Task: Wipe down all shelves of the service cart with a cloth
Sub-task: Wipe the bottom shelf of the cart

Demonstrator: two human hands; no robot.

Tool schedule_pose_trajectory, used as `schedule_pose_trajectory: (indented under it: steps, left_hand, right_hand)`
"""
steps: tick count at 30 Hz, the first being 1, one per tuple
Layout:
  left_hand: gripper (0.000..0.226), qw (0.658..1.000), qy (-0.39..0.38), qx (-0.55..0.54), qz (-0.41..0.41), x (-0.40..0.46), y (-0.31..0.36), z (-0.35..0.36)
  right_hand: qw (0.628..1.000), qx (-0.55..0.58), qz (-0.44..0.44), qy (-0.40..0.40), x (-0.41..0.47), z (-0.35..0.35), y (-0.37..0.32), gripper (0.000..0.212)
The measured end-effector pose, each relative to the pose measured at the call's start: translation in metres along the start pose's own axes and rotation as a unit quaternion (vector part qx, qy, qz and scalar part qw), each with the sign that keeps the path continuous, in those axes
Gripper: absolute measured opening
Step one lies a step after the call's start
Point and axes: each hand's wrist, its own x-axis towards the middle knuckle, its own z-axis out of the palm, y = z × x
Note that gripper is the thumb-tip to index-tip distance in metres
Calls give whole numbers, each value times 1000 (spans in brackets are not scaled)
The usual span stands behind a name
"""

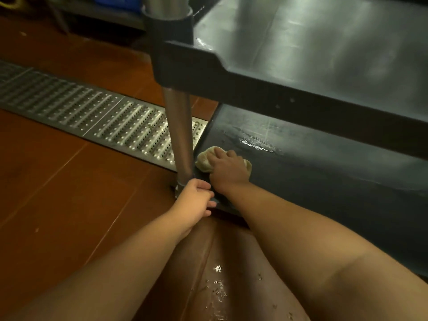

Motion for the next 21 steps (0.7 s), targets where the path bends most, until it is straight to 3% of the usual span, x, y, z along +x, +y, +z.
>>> schedule_pose_trajectory:
  steps: [8, 21]
  left_hand:
    - [24, 1000, -8, 11, 11, -8, 13, 61]
    - [22, 996, -74, 29, 44, -17, 29, 268]
  right_hand:
    - [998, -12, 54, 17, -27, -1, 66, 52]
    - [970, -29, 232, -64, -168, -25, 337, 105]
